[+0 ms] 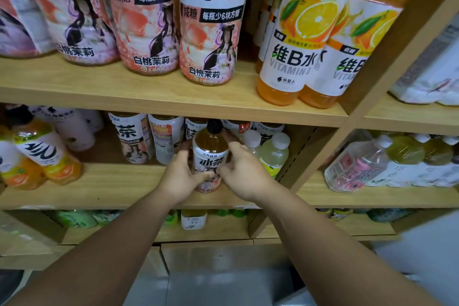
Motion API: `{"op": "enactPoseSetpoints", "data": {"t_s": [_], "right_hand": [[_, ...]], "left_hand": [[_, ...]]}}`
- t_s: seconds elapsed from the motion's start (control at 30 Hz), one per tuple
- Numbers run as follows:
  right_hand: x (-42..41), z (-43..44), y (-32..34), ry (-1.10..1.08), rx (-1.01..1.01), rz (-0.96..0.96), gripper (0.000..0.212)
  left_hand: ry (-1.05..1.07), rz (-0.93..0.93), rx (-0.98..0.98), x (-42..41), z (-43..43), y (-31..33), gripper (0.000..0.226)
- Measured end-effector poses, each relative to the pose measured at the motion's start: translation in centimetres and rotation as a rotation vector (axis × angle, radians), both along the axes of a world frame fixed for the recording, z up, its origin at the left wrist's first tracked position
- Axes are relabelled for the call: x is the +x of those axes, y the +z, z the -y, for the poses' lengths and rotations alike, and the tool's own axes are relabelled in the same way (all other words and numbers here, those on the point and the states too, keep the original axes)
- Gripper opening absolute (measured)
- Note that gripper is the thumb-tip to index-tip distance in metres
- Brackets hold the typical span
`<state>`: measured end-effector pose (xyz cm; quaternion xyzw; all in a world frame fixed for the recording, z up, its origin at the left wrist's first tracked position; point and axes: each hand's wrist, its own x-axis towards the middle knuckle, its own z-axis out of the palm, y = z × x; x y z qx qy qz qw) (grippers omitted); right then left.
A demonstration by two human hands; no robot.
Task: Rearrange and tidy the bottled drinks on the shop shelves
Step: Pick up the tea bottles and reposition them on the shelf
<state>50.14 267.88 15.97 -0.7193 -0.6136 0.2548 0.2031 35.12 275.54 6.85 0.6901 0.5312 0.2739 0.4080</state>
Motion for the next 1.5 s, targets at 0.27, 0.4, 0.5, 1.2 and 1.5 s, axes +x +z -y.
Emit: {"op": "enactPoseSetpoints", "data": {"t_s": [0.27,0.4,0.5,1.2,1.5], "right_hand": [[-0.5,3.1,1.1,-0.028,0.245,-0.088,0.054],[-1.3,5.0,4.7,-0.062,0.624,-0.128,0.020],[-2.6,4.9,8.6,-0.083,0.826,-0.198,0.018],[-4.4,-4.3,14.5,-0.142,0.610,-0.420,0.081],[-4.0,-4.3,13.9,-0.125,0.650,-0.368,0.084]], "left_hand": [[0.007,0.101,0.069,-1.9,3.6,1.7,0.079],[0.078,0.120,0.287,-4.5,6.1,5.8,0.064],[0.158,0.162,0.484,-5.9,6.7,10.7,0.047],[0.379,0.051,0.652,-5.1,0.8,21.8,0.088],[0.544,0.006,0.596,-3.0,-0.5,23.4,0.087]]}}
